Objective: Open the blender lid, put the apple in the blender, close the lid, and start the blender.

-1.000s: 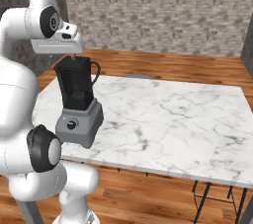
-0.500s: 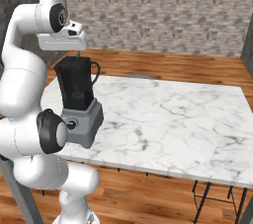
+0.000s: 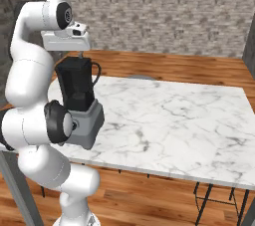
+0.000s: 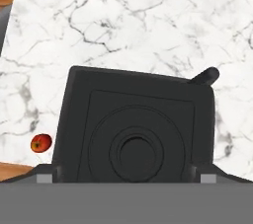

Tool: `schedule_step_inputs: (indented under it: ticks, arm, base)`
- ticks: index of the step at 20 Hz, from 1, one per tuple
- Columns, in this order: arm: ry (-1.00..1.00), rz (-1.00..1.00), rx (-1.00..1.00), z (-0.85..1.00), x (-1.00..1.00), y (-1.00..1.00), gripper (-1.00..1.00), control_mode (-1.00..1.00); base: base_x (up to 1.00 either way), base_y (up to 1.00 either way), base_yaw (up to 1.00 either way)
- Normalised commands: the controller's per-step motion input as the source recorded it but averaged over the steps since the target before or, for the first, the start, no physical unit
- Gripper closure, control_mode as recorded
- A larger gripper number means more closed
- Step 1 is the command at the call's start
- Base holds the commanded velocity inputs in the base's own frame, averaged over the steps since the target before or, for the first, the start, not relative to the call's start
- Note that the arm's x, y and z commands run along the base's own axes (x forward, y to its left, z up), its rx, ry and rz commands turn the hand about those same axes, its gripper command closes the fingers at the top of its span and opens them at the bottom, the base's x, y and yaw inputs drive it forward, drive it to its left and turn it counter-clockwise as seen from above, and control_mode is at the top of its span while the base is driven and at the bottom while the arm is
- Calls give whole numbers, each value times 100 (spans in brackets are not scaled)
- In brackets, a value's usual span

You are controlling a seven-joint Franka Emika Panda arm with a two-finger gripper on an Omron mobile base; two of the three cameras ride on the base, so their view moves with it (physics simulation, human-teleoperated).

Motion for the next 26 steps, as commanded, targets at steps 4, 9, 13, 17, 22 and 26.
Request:
schedule_step_inputs:
  ticks: [4, 9, 13, 17, 22, 26]
  arm:
    - [0, 0, 0, -19, 0, 0, -100, -100]
    - [0, 0, 0, -14, 0, 0, -100, -100]
    - [0, 0, 0, -19, 0, 0, -100, -100]
    - [2, 0, 0, -21, 0, 0, -100, -100]
    - [3, 0, 0, -24, 0, 2, -100, -100]
    - [1, 0, 0, -21, 0, 5, 100, -100]
  base:
    - [0, 0, 0]
    - [0, 0, 0]
    - [0, 0, 0]
    - [0, 0, 0]
    - [0, 0, 0]
    - [0, 0, 0]
